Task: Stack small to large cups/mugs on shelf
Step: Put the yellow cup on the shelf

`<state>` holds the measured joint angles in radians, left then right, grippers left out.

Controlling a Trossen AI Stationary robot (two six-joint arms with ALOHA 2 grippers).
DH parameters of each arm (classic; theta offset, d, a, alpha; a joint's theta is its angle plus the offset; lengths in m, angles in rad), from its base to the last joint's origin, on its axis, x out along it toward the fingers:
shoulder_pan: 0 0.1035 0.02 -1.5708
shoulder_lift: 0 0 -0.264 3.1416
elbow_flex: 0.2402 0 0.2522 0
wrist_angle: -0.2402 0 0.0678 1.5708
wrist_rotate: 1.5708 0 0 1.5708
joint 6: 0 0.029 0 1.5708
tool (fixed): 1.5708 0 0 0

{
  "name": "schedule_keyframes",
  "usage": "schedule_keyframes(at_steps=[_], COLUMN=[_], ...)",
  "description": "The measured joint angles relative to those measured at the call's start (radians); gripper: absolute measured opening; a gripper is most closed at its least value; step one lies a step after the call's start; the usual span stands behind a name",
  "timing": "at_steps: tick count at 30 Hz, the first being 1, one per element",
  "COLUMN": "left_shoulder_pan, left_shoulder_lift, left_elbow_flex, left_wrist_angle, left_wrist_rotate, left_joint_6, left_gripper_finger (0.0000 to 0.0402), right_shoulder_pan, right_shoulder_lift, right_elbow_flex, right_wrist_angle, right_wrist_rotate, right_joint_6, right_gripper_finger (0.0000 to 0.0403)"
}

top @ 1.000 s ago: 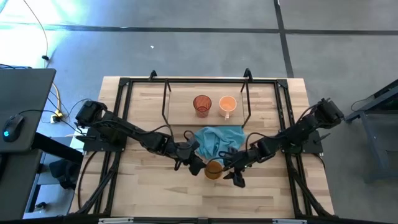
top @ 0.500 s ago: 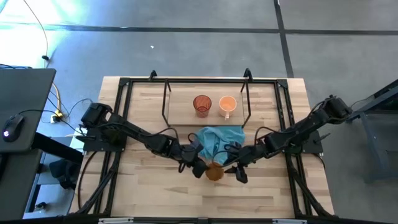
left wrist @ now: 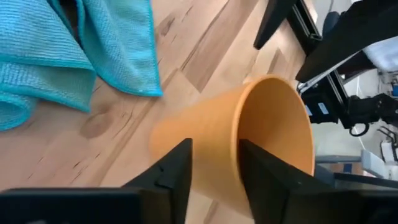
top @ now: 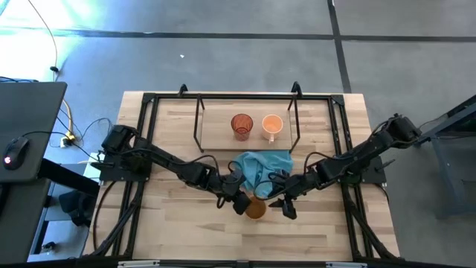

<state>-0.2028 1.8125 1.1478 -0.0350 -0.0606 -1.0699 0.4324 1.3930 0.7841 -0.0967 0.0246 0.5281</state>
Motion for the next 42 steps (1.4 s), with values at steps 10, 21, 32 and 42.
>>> schedule_keyframes(at_steps=[10, 21, 32, 42], left_shoulder_pan=[0.0, 0.0, 0.03, 0.099], left_shoulder_lift=[0.0, -0.034, -0.099, -0.153], left_elbow_flex=[0.0, 0.026, 0.174, 0.285], left_wrist_angle=[0.0, -0.216, -0.609, -0.874], left_wrist_rotate=[-0.015, -0.012, -0.092, -0.152], left_joint_6=[0.015, 0.059, 0.197, 0.306], left_gripper_finger=[0.0012, 0.0003, 0.0001, 0.0], right_shoulder_pan=[0.0, 0.028, 0.053, 0.055], right_shoulder_lift=[0.0, 0.0, -0.021, -0.149], right_elbow_flex=[0.0, 0.0, 0.0, 0.0], right_wrist_angle=[-0.001, -0.018, 0.029, 0.09], right_wrist_rotate=[0.005, 0.006, 0.036, 0.083], right_joint_6=[-0.005, 0.013, -0.034, -0.074], right_gripper_finger=[0.017, 0.017, 0.017, 0.017])
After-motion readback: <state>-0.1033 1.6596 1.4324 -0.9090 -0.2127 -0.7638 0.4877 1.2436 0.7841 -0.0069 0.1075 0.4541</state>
